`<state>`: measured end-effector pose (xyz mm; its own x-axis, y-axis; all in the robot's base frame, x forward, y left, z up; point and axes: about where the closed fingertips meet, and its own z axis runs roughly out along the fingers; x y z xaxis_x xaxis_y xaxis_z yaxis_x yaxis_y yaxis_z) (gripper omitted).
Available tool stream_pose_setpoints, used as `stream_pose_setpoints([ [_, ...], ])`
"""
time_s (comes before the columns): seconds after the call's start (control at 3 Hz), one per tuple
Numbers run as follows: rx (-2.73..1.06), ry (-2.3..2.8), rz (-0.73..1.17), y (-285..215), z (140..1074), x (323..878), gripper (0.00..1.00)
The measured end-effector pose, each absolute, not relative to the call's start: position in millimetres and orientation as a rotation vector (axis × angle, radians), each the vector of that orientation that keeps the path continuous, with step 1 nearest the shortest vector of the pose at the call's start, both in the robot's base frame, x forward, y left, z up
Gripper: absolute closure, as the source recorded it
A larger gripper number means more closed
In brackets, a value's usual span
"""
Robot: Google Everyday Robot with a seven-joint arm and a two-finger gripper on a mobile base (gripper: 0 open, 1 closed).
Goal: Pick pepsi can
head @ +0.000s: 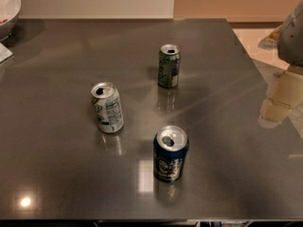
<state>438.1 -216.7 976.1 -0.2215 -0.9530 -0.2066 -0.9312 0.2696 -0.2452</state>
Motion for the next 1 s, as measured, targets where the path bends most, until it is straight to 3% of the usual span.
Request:
stream_pose_setpoints([
  [0.67,-1.742,2.197,-0.062,-208,974,436,0.00],
  [1.0,-1.781,2.122,0.042,-187,962,429,0.00],
])
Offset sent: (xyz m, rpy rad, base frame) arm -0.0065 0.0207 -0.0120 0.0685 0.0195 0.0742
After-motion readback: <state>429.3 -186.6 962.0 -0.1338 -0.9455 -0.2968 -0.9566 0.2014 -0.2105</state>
